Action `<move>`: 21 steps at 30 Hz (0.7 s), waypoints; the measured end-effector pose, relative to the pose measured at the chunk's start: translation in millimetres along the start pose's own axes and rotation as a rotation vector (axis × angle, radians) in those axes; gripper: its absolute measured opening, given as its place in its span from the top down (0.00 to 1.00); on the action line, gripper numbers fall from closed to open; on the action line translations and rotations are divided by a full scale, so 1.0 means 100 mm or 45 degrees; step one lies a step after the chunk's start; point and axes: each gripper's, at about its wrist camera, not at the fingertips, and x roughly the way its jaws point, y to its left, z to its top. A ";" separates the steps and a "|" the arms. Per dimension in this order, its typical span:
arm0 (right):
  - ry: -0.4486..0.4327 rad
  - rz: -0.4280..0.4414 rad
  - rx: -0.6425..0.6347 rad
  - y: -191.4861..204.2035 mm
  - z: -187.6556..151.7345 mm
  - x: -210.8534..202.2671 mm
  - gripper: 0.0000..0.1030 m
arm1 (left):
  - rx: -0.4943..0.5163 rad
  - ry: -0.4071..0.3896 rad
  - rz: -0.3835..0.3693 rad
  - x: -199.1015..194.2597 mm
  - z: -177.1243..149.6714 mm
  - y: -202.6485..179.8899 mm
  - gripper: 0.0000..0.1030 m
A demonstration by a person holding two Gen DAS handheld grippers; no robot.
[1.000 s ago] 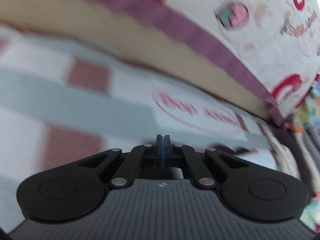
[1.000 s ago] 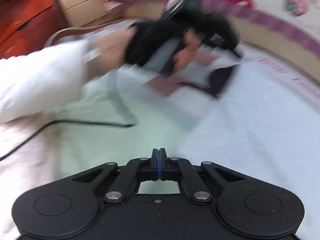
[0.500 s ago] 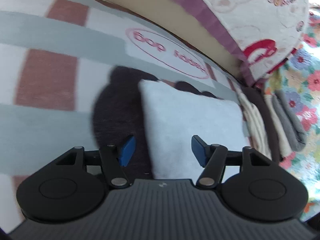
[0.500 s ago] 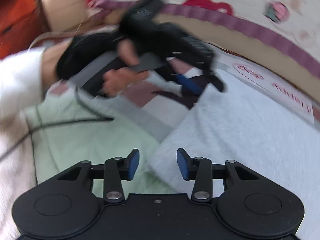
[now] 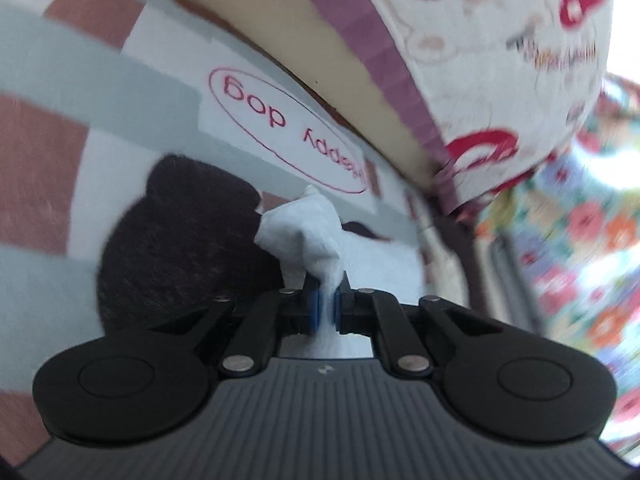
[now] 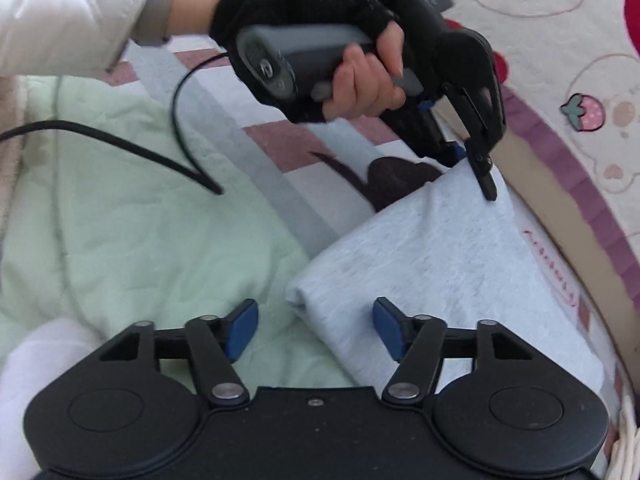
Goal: Fold clothes
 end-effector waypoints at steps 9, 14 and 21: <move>-0.012 -0.303 -0.274 0.19 0.09 0.17 0.78 | -0.140 -0.005 -0.016 -0.03 0.02 0.07 0.94; 0.021 -0.212 -0.100 -0.04 0.06 0.21 0.59 | -0.142 -0.025 0.024 0.00 0.01 0.17 0.94; -0.026 0.020 0.299 -0.49 0.19 0.09 0.82 | -0.150 -0.111 0.099 -0.16 0.06 0.29 0.95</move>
